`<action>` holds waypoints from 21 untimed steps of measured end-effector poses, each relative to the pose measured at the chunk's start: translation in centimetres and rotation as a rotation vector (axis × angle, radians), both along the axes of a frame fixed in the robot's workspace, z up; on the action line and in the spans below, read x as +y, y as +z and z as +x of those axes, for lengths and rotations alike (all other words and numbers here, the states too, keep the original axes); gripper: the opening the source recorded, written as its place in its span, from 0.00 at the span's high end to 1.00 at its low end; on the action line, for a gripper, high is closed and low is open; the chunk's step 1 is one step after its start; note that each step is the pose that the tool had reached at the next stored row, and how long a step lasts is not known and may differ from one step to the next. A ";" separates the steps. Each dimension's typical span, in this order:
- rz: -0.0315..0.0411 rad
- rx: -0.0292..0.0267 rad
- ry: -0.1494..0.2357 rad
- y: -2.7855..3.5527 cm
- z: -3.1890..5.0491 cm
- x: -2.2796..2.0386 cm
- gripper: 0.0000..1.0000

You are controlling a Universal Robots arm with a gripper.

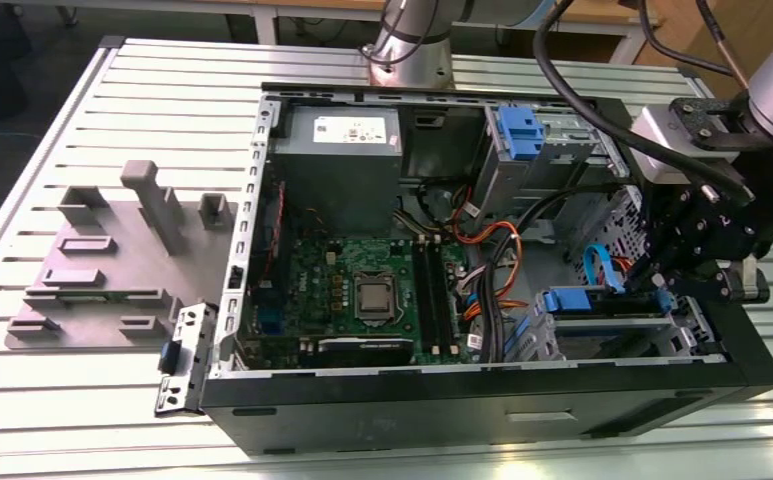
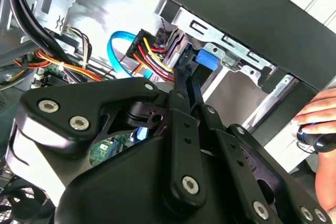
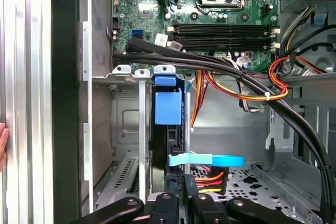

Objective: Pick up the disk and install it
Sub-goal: 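Insert the second disk wire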

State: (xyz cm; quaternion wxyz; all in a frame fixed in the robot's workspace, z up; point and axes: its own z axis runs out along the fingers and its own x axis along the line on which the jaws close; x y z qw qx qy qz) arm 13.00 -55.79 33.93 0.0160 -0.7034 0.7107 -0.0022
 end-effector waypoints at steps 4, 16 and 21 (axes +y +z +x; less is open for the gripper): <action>0.0000 0.0000 0.000 -0.09 -0.13 0.00 0.84; 0.0002 0.0001 -0.001 -0.34 -0.21 -0.03 0.84; -0.0002 0.0000 -0.002 -0.56 -0.21 -0.03 0.84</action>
